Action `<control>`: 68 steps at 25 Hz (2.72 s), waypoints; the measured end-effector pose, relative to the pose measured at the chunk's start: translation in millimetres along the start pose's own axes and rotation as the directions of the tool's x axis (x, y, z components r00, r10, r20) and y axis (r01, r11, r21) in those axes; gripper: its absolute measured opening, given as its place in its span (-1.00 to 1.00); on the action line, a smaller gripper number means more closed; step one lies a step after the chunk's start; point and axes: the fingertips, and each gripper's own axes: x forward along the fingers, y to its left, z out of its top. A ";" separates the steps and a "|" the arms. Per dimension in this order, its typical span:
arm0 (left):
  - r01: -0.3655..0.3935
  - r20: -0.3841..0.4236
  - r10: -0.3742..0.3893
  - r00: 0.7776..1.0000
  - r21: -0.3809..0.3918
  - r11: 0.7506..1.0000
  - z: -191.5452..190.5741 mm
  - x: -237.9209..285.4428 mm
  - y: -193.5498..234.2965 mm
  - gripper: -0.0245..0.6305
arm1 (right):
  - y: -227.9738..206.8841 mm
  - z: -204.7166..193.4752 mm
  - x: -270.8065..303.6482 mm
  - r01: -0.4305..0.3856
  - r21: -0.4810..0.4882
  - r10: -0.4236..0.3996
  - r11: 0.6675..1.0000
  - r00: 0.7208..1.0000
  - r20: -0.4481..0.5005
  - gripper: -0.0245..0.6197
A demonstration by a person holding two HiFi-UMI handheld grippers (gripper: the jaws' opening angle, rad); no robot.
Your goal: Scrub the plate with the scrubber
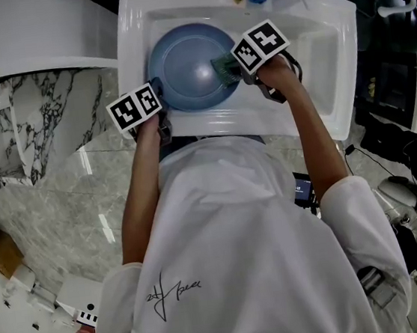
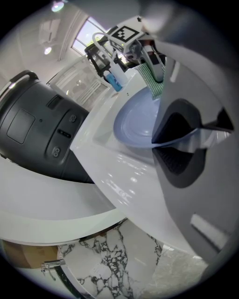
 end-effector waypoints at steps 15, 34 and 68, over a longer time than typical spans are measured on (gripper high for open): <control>-0.001 0.002 0.001 1.000 0.002 1.000 0.1 0.1 1.6 -0.67 | 30.0 -13.5 16.9 -0.116 0.055 0.118 0.992 0.993 -0.018 -0.73; 0.004 0.008 -0.004 1.000 -0.002 1.000 0.7 0.2 -0.8 -0.67 | 59.9 -8.6 35.7 -0.233 0.139 0.235 0.963 0.972 0.006 -0.73; -0.007 0.003 0.007 1.000 0.013 1.000 1.5 -0.3 2.2 -0.68 | 105.3 29.8 79.1 -0.311 0.103 0.318 0.945 0.946 -0.060 -0.73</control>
